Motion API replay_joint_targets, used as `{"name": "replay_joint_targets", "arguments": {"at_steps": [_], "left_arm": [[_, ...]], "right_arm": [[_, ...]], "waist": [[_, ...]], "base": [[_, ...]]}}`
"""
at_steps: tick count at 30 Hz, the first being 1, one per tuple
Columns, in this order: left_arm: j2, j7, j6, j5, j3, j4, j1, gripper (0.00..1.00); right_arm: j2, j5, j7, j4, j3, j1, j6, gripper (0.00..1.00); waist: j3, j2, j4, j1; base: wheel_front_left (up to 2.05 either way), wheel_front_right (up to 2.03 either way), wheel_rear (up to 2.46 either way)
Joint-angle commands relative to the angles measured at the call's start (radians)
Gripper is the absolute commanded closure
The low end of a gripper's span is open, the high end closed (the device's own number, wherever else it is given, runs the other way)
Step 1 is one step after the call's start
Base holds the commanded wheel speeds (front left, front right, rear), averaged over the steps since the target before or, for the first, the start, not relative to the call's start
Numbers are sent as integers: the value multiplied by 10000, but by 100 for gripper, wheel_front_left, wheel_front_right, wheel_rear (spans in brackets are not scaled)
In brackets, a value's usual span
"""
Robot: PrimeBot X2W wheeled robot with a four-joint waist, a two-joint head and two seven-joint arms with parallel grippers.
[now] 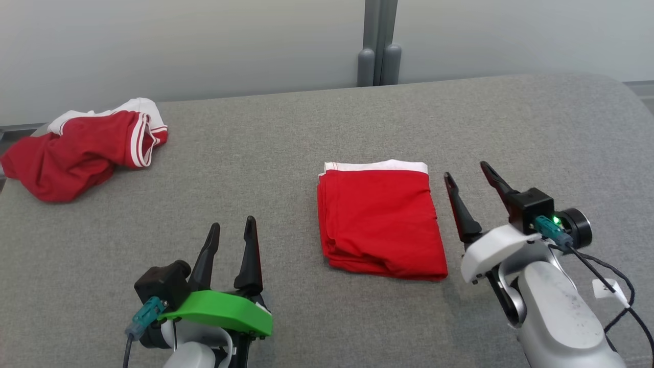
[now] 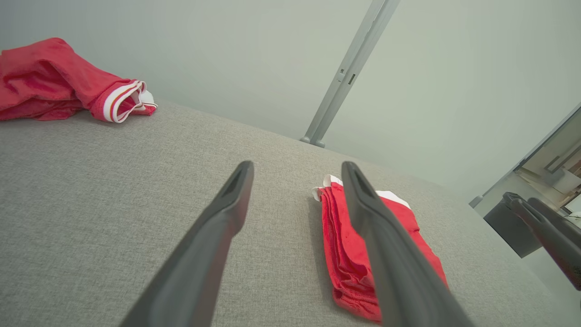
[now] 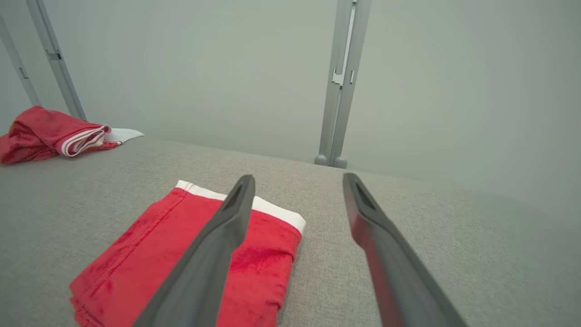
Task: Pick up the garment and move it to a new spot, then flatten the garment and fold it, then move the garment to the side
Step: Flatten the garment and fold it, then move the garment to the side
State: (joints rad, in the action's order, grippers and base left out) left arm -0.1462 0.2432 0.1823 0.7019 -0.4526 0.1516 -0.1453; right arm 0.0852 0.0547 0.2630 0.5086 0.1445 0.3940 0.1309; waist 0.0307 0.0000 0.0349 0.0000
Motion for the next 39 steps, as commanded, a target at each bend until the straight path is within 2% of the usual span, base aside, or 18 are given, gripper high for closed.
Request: {"name": "replay_joint_targets", "arguments": {"at_steps": [1, 8, 19, 28, 39], "left_arm": [[-116, -19, 66, -15, 38, -51, 154, 0], [-243, -53, 187, -57, 69, -260, 248, 0], [-313, -119, 235, -120, -21, -416, -34, 0], [-257, -137, 181, -142, -73, -351, -285, 0], [-161, -19, 96, -115, -3, -231, -497, 0]], "right_arm": [[105, 152, 31, 51, -155, -236, -2, 0], [448, 1392, -851, 435, -591, -610, -2, 0], [1295, 4107, -3201, 612, 655, 269, -2, 0], [1569, 6107, -4590, 1311, 1420, 1130, -2, 0], [1902, 7119, -5500, 2486, 2393, 1821, -2, 0]], "waist": [[-88, 0, -75, 0], [-71, 0, -86, 0], [407, 0, 225, 0], [830, 0, 733, 0], [1130, 0, 1179, 0]], "base": [[0, 0, 0], [0, 0, 0], [0, 0, 0], [0, 0, 0], [0, 0, 0]]}}
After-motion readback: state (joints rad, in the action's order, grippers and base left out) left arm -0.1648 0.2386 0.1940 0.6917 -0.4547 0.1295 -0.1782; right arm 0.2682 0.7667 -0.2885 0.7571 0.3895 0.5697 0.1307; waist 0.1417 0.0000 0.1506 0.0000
